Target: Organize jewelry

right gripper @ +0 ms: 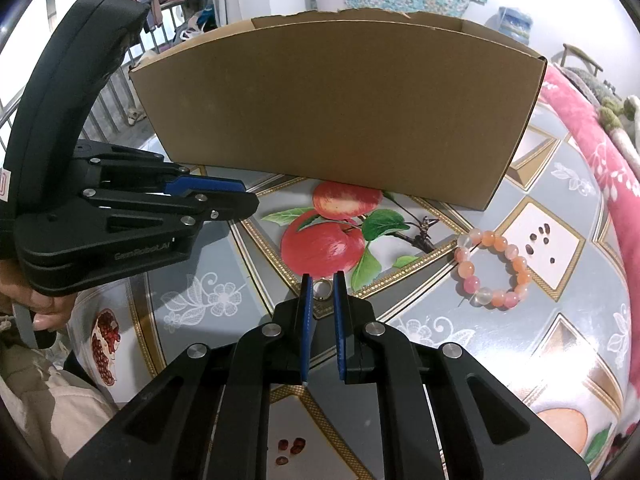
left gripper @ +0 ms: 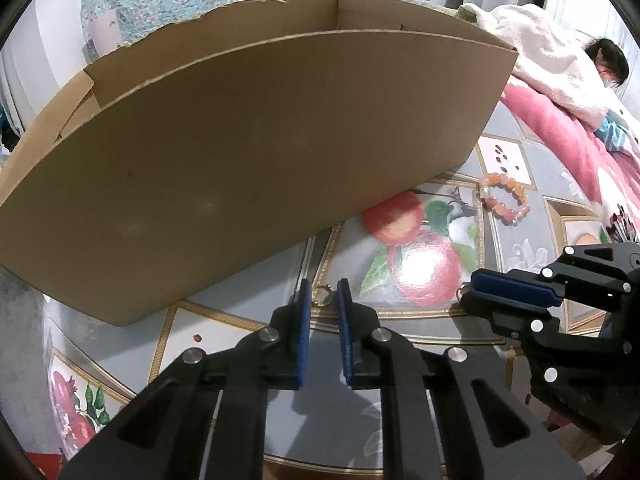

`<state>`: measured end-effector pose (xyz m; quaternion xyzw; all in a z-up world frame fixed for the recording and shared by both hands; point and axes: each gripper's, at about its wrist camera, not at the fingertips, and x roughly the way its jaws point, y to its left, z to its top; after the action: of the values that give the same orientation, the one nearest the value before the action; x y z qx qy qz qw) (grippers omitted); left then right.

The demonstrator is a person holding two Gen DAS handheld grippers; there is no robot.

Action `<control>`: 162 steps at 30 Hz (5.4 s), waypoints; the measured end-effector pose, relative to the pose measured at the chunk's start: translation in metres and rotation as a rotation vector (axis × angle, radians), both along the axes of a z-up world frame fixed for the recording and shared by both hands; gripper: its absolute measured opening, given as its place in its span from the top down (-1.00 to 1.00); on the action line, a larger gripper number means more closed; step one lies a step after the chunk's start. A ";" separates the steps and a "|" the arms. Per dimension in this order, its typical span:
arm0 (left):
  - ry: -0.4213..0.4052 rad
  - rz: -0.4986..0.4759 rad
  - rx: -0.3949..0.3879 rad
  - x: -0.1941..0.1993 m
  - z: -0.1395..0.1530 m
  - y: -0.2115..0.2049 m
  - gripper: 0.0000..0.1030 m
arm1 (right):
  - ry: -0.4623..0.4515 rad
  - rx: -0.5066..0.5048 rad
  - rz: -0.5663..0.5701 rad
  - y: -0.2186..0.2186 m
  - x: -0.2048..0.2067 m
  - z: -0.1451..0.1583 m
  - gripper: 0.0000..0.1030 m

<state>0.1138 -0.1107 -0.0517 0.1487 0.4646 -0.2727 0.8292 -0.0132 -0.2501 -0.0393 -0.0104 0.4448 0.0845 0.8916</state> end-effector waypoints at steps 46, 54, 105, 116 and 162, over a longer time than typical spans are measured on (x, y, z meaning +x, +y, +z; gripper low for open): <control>0.002 -0.002 -0.045 0.000 0.003 0.005 0.79 | 0.010 0.033 -0.007 -0.007 0.006 0.003 0.86; 0.015 -0.003 -0.080 0.002 0.002 0.012 0.79 | 0.008 0.059 -0.006 -0.019 0.008 0.001 0.87; 0.052 -0.063 -0.057 0.005 0.002 0.017 0.50 | 0.048 0.017 0.021 -0.046 0.020 0.030 0.81; 0.030 -0.064 -0.042 0.005 0.001 0.014 0.49 | 0.048 0.056 0.018 -0.057 0.007 0.031 0.71; -0.017 -0.041 -0.023 -0.003 0.011 0.025 0.80 | 0.055 -0.049 0.060 -0.024 0.005 0.034 0.51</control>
<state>0.1107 -0.0861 -0.0406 0.1510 0.4510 -0.2940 0.8291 -0.0087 -0.2742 -0.0051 -0.0431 0.4707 0.1008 0.8755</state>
